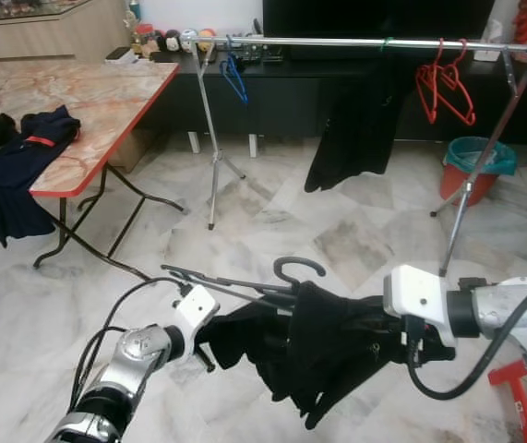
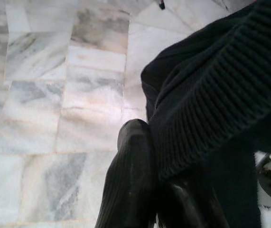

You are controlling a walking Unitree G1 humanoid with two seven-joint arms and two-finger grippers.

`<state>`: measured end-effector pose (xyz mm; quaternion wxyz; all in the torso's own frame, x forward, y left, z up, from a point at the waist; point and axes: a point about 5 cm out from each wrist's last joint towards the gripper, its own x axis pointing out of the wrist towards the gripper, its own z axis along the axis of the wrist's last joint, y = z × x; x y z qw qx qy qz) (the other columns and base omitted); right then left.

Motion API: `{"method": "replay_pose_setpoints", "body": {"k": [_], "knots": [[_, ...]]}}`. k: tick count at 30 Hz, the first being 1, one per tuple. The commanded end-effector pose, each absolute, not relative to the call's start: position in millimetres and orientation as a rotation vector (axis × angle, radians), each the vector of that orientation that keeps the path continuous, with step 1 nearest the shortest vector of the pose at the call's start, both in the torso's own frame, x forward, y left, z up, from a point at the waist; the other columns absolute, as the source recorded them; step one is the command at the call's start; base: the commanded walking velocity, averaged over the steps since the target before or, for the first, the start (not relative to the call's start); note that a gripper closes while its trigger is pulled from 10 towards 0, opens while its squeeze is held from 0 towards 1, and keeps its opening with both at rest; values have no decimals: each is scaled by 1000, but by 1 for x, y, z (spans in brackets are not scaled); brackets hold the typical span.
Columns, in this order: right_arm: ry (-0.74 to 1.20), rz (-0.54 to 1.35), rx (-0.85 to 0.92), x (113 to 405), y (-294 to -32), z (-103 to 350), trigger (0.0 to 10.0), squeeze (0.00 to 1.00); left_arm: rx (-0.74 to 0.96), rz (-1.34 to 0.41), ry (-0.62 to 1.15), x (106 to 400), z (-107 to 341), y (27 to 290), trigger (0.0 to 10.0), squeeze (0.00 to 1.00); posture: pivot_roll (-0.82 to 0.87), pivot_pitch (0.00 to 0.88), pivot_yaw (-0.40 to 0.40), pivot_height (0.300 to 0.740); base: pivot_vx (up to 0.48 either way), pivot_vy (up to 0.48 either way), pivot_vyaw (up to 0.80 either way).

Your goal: Hang hanger

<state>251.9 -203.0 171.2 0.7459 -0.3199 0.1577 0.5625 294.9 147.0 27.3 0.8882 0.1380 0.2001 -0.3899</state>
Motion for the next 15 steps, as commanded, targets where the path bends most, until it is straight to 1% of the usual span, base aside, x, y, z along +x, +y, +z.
{"method": "replay_pose_setpoints", "body": {"k": [1, 2, 6, 10, 14, 15], "knots": [[343, 1226, -757, 251, -211, 178, 0, 0, 335, -785, 460, 293, 24, 160, 10000, 0, -47, 0, 99, 740, 0, 0, 0], [349, 1226, -761, 251, -212, 177, 0, 0, 336, -785, 461, 292, 23, 160, 10000, 0, -48, 0, 100, 740, 0, 0, 0], [421, 1184, -891, 254, -224, 170, 0, 0, 335, -773, 476, 291, 21, 163, 10000, 0, -47, 0, 102, 740, 0, 0, 0], [412, 1165, -892, 257, -226, 171, 0, 0, 335, -764, 483, 290, 20, 164, 10000, 0, -44, 0, 102, 740, 0, 0, 0], [504, 1129, -1056, 258, -240, 163, 0, 0, 337, -745, 493, 289, 18, 166, 10000, 0, -44, 0, 104, 740, 0, 0, 0], [505, 1114, -1058, 259, -242, 162, 0, 0, 338, -743, 495, 289, 18, 167, 10000, 0, -44, 0, 104, 740, 0, 0, 0]]}}
